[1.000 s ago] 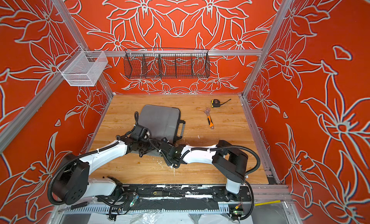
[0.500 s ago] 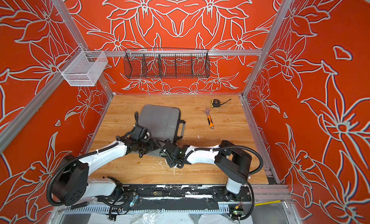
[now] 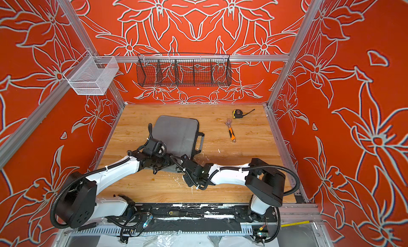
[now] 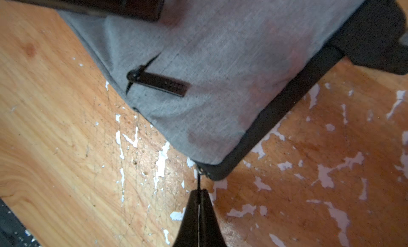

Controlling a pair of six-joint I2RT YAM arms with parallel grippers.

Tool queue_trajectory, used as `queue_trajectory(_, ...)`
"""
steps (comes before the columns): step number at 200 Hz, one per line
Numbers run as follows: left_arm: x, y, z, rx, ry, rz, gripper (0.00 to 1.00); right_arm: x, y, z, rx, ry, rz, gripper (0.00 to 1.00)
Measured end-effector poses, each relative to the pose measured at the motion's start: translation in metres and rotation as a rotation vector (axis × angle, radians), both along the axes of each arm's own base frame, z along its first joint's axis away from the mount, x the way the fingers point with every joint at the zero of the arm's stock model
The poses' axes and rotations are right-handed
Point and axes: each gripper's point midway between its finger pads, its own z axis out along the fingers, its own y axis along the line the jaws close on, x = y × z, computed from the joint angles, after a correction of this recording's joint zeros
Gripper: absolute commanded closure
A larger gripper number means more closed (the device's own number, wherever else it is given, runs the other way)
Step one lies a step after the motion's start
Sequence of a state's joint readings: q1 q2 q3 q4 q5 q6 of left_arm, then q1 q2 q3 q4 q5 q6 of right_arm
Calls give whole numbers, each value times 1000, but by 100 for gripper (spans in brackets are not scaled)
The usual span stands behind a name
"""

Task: Open the zippered laptop bag and take out the laptop
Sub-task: Unzip the zipper on the zippered laptop bag.

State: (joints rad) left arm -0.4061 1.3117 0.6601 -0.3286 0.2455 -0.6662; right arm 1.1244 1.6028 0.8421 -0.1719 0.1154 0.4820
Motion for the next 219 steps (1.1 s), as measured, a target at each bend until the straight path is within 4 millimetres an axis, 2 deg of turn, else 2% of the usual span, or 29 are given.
queue_trajectory(39, -11, 7, 1, 13, 5, 9, 27, -2, -2, -1, 31, -13, -1, 100)
queue_trajectory(70, -24, 11, 11, 27, -20, 6, 29, 0, -7, -2, 12, -19, -27, 100)
queue_trajectory(110, -49, -10, 35, 38, -121, -131, 29, -2, -13, -1, 43, -33, -34, 100)
queue_trajectory(132, -55, -17, 33, 42, -136, -167, 30, -10, -22, -2, 81, -29, -23, 100)
queue_trajectory(158, -53, -26, 17, 19, -107, -146, 32, -17, -27, -7, 111, -16, -15, 100)
queue_trajectory(182, -44, -45, 2, -61, -60, -100, 37, -18, -29, -10, 107, -13, -15, 100)
queue_trajectory(219, -28, -83, 3, -94, -25, -114, 37, -18, -33, -14, 75, -21, -5, 100)
